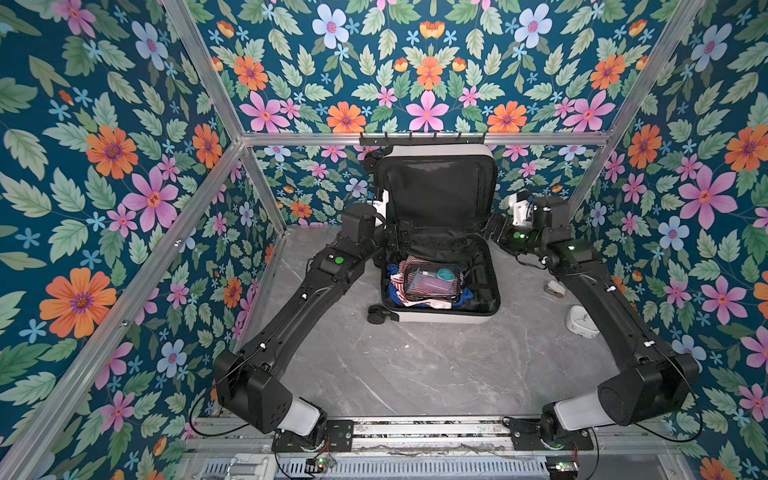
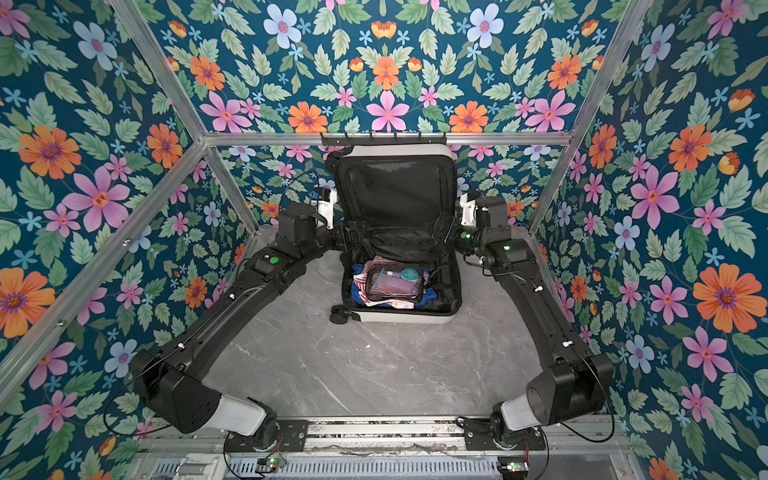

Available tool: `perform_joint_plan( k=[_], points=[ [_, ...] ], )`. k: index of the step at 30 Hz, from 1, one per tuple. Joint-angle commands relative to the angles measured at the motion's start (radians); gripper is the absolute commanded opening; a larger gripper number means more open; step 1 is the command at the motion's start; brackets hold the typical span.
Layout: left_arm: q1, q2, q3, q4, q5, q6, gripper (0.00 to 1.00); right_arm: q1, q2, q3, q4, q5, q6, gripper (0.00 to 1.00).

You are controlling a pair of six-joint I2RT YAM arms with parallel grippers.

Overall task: Pack the luggage
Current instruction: 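Raise both grippers to the suitcase lid's top edge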

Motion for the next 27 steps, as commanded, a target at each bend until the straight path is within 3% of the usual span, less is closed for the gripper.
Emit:
perform_joint_plan(
  k=[1, 5, 9, 14, 23, 27],
  points=[
    [0.002, 0.002, 0.015, 0.094, -0.175, 0.089, 0.99, -0.015, -0.009, 0.03, -0.001, 0.054, -0.083, 0.97],
    [0.018, 0.007, 0.039, 0.187, -0.278, 0.123, 1.0, -0.02, -0.057, -0.023, 0.115, 0.185, -0.101, 0.99],
    [0.11, 0.077, 0.166, 0.115, -0.227, 0.065, 1.0, -0.021, -0.07, -0.007, 0.129, 0.283, -0.153, 0.99],
    [0.233, 0.178, 0.258, 0.074, -0.068, -0.011, 0.92, -0.027, -0.011, 0.112, 0.045, 0.262, -0.182, 0.99],
    [0.261, 0.206, 0.232, 0.154, -0.087, -0.001, 1.0, -0.04, 0.051, 0.16, 0.075, 0.21, -0.184, 0.99],
    [0.348, 0.289, 0.328, 0.096, 0.042, -0.083, 1.0, -0.069, 0.11, 0.222, 0.057, 0.183, -0.161, 0.99]
  ],
)
